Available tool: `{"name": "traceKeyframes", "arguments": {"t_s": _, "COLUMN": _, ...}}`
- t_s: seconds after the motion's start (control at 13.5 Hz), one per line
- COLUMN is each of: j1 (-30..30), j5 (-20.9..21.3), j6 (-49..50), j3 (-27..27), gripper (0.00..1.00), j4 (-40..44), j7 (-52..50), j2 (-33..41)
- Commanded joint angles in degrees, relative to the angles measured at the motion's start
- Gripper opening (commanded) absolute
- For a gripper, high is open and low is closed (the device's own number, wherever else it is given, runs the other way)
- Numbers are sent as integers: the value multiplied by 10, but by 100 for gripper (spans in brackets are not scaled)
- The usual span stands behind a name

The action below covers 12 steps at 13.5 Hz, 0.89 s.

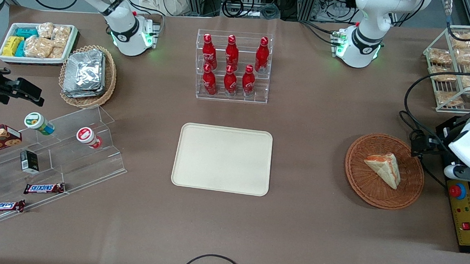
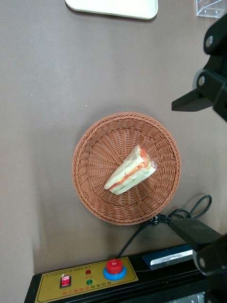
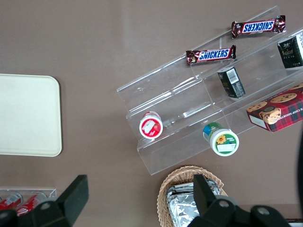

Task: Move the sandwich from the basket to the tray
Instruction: 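Lower the open left gripper over the wrapped sandwich in the wicker basket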

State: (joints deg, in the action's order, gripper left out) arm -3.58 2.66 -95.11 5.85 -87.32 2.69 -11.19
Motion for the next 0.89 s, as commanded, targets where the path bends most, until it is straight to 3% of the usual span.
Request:
{"name": "traceKeyframes", "arguments": {"t_s": 0.0, "j1": 12, "j5": 10, "j6": 16, "j3": -5, "gripper": 100, "j4": 21, "j7": -35, "j2": -19}}
{"name": "traceKeyframes", "arguments": {"t_s": 0.44, "j1": 9, "j5": 25, "j6": 17, "j3": -38, "gripper": 100, "j4": -1, "j7": -93, "j2": -48}}
{"name": "traceKeyframes", "arguments": {"t_s": 0.81, "j1": 9, "j5": 21, "j6": -110, "j3": -65, "gripper": 100, "j4": -120, "j7": -316, "j2": -45}}
